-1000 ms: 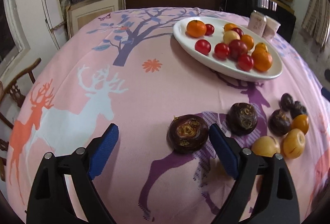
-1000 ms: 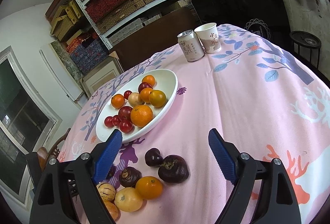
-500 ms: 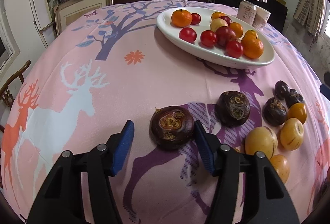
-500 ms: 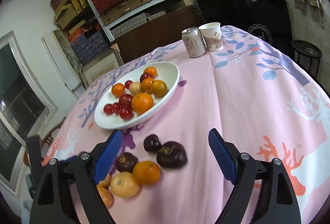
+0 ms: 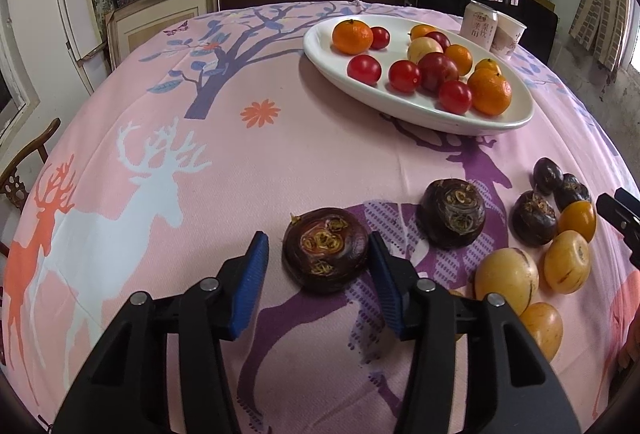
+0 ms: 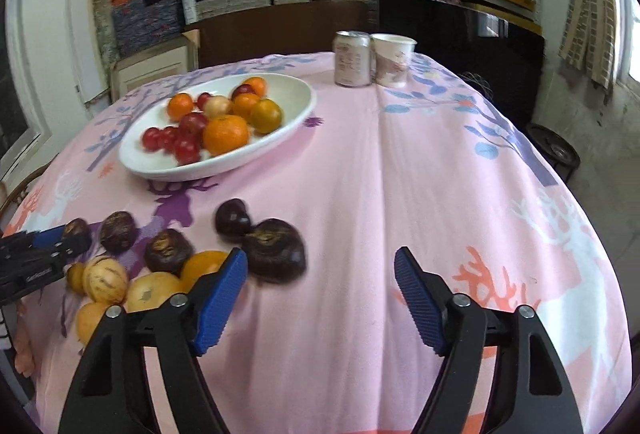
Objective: Organize fruits
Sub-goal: 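Grasp a brown mangosteen with the left tool while the right tool grasps a dark purple plum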
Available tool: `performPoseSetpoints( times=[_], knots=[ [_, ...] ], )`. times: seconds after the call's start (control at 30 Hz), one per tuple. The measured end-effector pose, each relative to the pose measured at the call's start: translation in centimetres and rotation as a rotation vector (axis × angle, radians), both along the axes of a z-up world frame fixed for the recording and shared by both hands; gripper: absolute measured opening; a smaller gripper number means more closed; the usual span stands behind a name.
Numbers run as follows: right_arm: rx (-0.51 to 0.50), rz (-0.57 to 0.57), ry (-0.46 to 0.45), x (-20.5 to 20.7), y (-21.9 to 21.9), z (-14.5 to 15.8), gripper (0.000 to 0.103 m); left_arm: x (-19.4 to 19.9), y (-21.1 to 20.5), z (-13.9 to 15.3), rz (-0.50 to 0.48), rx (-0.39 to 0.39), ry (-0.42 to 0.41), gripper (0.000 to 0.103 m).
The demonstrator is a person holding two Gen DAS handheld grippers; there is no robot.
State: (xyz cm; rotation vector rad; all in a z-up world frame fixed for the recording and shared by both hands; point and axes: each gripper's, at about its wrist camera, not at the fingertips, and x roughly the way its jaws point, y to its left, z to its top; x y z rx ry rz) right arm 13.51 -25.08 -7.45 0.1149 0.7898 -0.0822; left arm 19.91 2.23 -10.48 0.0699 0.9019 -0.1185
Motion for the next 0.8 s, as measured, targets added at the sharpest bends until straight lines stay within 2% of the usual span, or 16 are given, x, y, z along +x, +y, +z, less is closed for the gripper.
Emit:
performPoseSetpoints(
  times=[0.13, 0.27, 0.33, 0.4, 0.5, 0.57, 0.73, 0.8],
  knots=[
    [-0.055, 0.064, 0.044, 0.7, 1.7, -0.7, 0.071, 0.0, 0.1, 0.0, 0.001, 0.002, -0.001, 0.051],
    [-0.038, 0.121, 0.089, 1.7, 2.4, -1.4, 0.066, 0.0, 0.0, 0.0, 0.001, 0.004, -0.001, 0.052],
    [-0.026, 0.137, 0.079, 2.2, 2.7, -1.3, 0.055, 0.0, 0.0, 0.0, 0.001, 0.003, -0.001, 0.052],
    [-0.039, 0.139, 0.077, 2.5, 3.0, -1.3, 0.054, 0.0, 0.1, 0.0, 0.002, 0.001, 0.0, 0.052],
    [-0.001, 0.149, 0.089, 2.7, 2.6, -1.5, 0.05, 0.0, 0.2, -0.1, 0.005, -0.006, 0.001, 0.052],
    [-0.004, 0.153, 0.088, 2.6, 2.7, -1.4, 0.045, 0.1, 0.3, -0.1, 0.005, -0.008, 0.002, 0.052],
    [0.025, 0.129, 0.059, 1.9, 2.1, -1.0, 0.044, 0.1, 0.4, -0.1, 0.006, -0.014, 0.001, 0.051],
    [0.032, 0.117, 0.038, 1.6, 1.7, -0.8, 0.044, 0.0, 0.5, 0.0, 0.016, -0.023, -0.005, 0.044]
  ],
)
